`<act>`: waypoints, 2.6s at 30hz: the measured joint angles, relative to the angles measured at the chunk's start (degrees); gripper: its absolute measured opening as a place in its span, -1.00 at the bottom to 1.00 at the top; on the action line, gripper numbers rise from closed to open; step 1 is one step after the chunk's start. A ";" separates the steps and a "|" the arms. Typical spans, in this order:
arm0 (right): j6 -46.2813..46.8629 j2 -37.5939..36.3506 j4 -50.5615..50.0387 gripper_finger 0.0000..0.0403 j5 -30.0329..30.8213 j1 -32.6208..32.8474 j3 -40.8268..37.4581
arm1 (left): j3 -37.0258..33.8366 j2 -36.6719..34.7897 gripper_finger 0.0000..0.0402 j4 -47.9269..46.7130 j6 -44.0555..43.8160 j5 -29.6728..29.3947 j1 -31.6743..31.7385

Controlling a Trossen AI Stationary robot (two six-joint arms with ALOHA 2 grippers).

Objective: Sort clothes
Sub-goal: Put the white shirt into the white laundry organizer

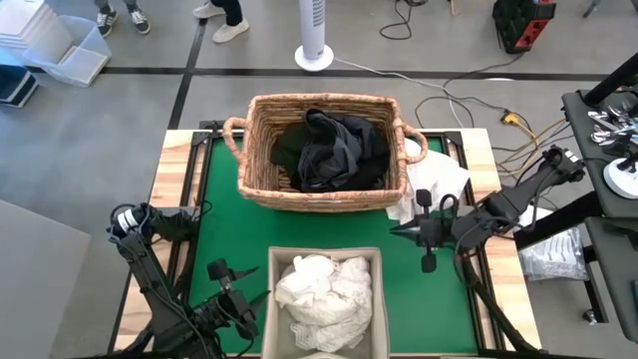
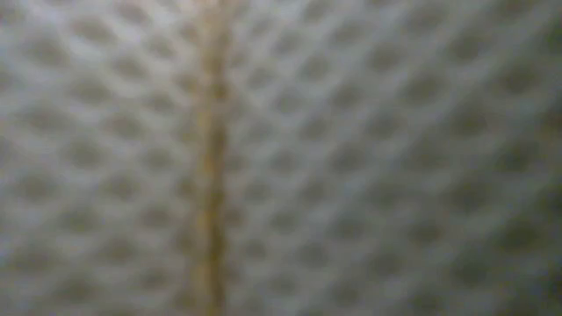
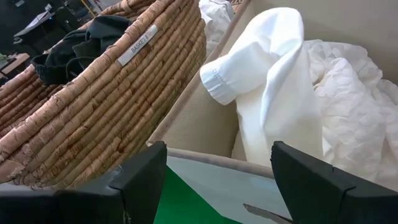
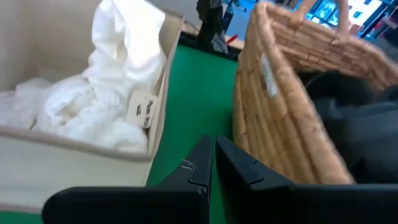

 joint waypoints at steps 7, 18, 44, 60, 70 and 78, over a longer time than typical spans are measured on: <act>10.29 -0.13 -1.83 -0.94 2.21 0.13 -4.75 | 0.00 0.00 0.32 0.02 0.00 0.02 0.00; 18.88 -0.79 -10.50 -0.94 -3.06 3.64 -6.12 | 0.00 0.00 0.32 0.06 0.08 0.02 0.00; 45.36 -3.28 -38.94 -0.94 7.92 3.60 -6.60 | 0.00 0.04 0.32 -0.07 1.75 -1.96 0.65; 44.99 -3.28 -38.46 -0.94 9.07 3.60 -6.67 | 0.00 0.04 0.32 0.08 1.75 -1.92 0.68; 44.31 -3.28 -35.74 -0.94 9.11 3.60 -6.67 | 0.00 0.04 0.32 0.08 1.95 -1.92 0.74; 42.87 -3.28 -34.33 -0.94 9.09 3.60 -6.67 | 0.00 0.04 0.32 0.08 1.95 -2.43 0.76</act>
